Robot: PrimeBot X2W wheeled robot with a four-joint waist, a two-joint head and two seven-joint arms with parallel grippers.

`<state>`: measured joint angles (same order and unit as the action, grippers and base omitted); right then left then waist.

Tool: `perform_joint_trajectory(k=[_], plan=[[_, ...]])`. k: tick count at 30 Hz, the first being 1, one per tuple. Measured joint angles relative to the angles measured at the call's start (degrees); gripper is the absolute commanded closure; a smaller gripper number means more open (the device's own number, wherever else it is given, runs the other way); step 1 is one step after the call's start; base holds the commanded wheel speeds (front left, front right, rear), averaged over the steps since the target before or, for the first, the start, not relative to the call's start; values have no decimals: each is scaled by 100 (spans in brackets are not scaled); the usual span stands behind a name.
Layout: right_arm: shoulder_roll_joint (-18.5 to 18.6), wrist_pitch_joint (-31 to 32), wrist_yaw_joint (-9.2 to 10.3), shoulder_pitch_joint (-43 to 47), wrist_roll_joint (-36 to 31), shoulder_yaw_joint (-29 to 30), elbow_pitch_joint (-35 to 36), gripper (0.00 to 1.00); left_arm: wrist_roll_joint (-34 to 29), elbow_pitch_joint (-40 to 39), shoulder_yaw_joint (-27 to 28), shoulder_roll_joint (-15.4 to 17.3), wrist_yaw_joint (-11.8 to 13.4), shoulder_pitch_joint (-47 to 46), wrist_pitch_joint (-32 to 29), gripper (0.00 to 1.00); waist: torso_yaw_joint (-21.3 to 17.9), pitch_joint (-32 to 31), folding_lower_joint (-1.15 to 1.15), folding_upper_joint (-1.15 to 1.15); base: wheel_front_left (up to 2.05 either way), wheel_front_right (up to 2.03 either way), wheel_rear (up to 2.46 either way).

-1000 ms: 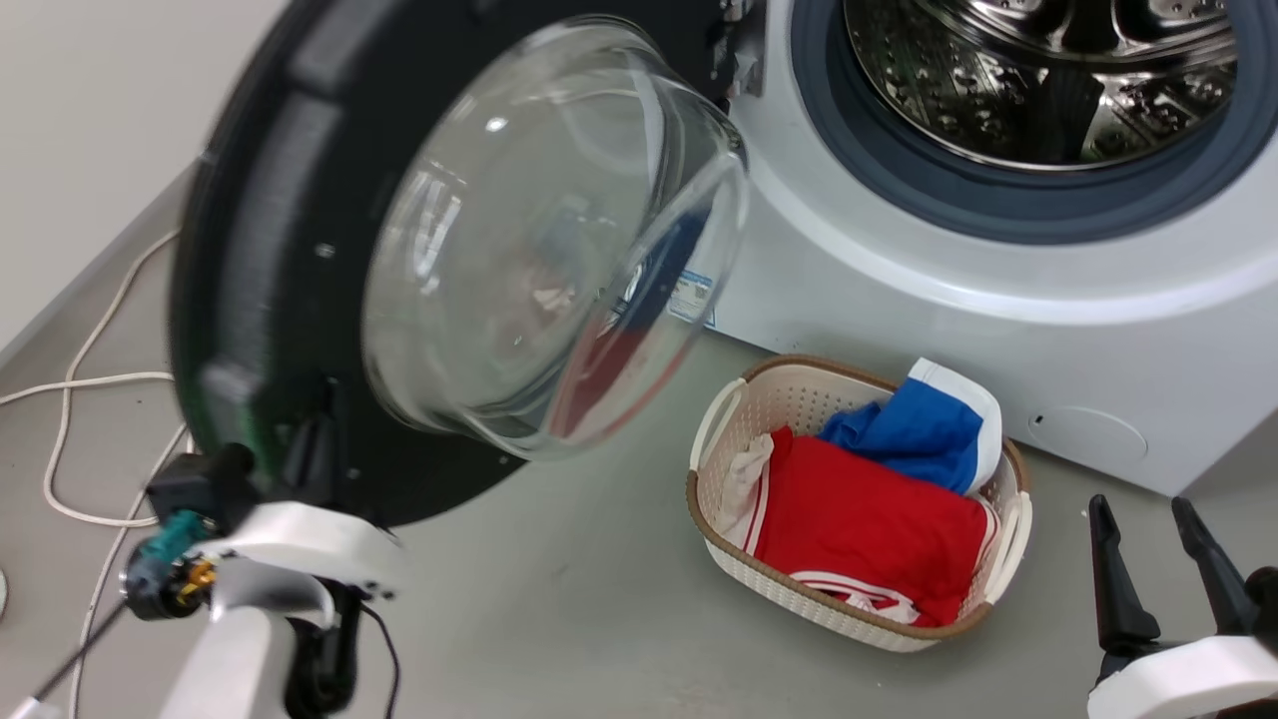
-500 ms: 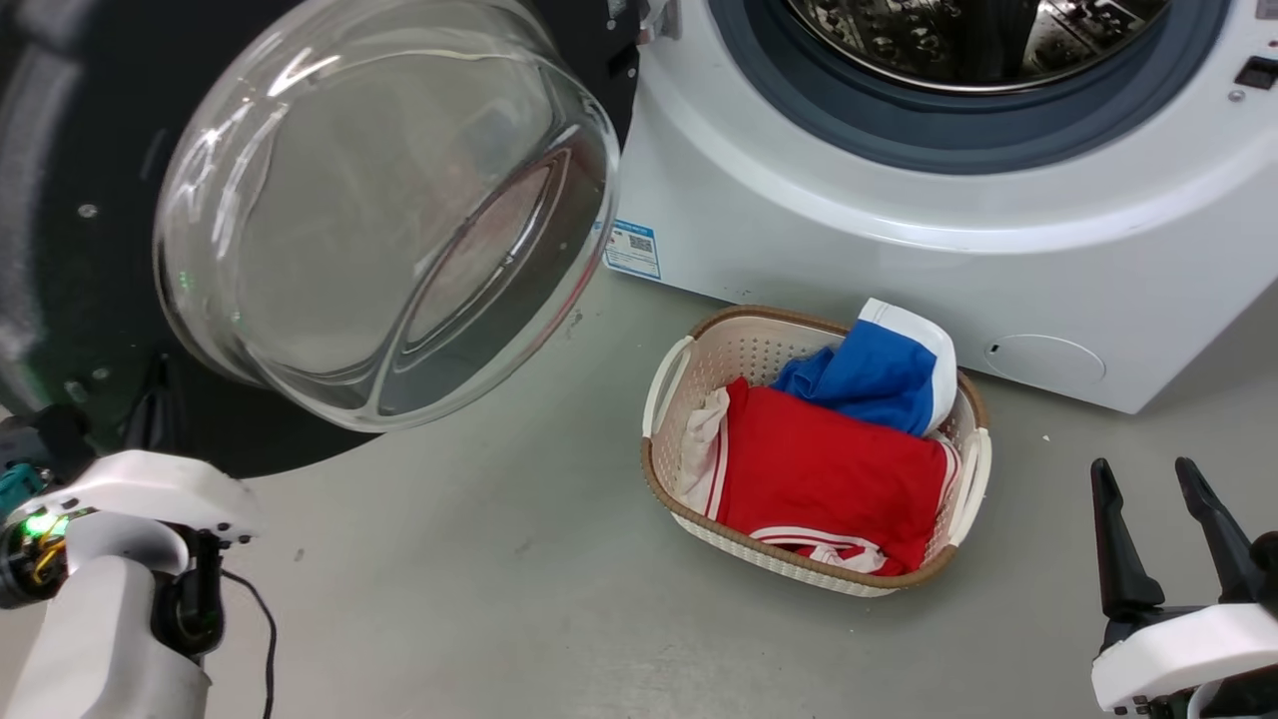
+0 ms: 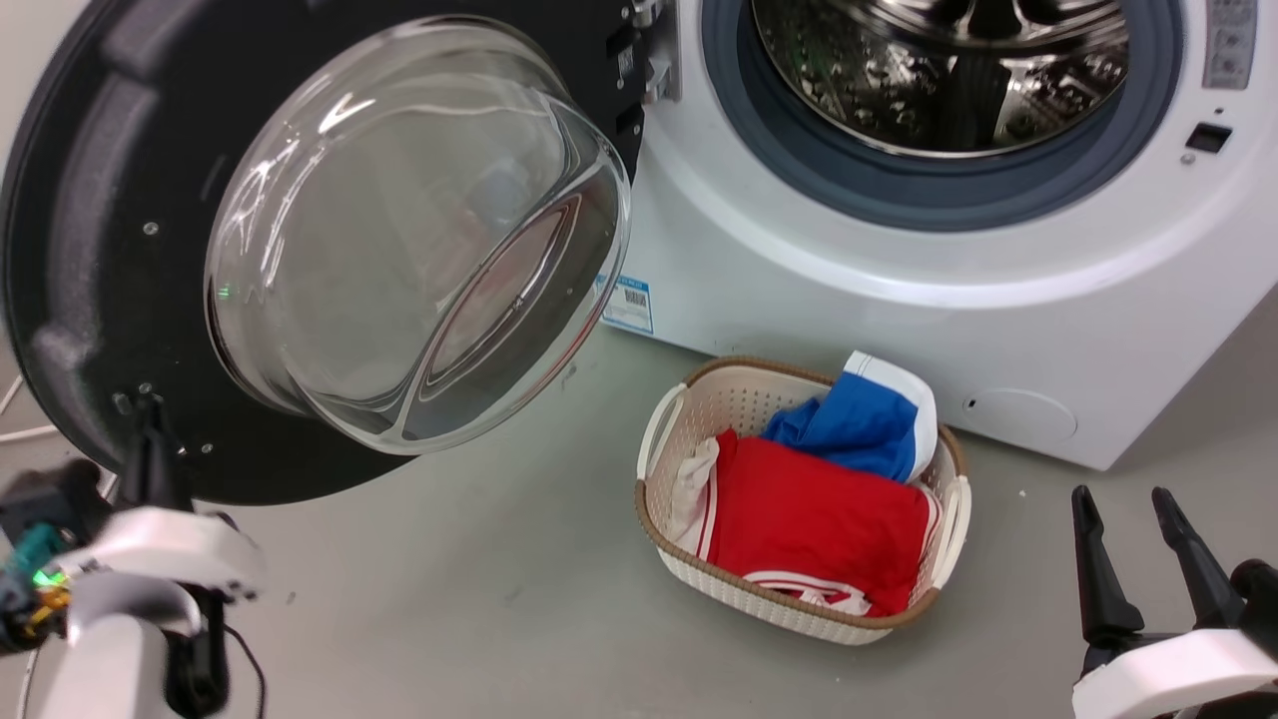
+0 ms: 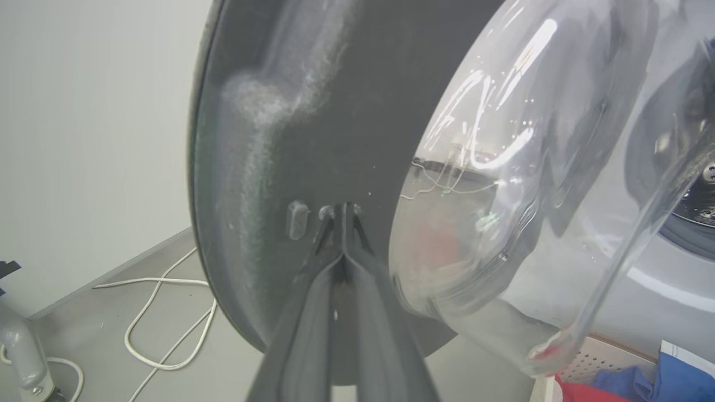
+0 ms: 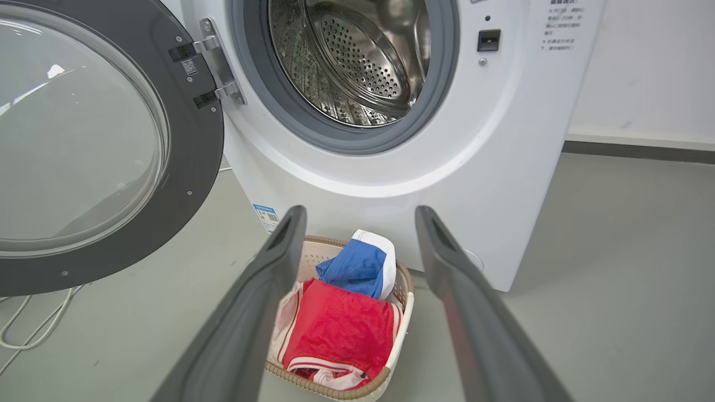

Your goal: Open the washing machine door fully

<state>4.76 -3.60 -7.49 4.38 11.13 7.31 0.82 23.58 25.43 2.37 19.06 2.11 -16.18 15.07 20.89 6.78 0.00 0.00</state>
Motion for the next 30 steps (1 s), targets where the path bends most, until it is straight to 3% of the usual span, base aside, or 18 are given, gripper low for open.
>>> perform_joint_trajectory(k=[11,20,22,24,30], plan=[[-131,-294,0,261,41,-26,-108,0,-424,-1868,-497,-437,243,1646,-271,100,-126,-630,-1,0,0,0,0],[-160,-310,0,277,-127,-77,-1,0,-657,-2564,-1220,-648,158,1890,-766,100,-499,-767,-1,0,0,0,0],[-162,-292,0,271,-177,-116,24,0,-681,-2594,-1336,-699,146,1888,-813,58,-641,-783,-1,0,0,0,0],[-168,-242,-1,263,-255,-162,53,0,-724,-2592,-1441,-727,133,1872,-844,0,-806,-796,-1,0,0,0,0],[-64,-131,-1,241,-334,-280,100,0,-804,-2502,-1582,-753,135,1778,-849,0,-1275,-829,-1,0,0,0,0]])
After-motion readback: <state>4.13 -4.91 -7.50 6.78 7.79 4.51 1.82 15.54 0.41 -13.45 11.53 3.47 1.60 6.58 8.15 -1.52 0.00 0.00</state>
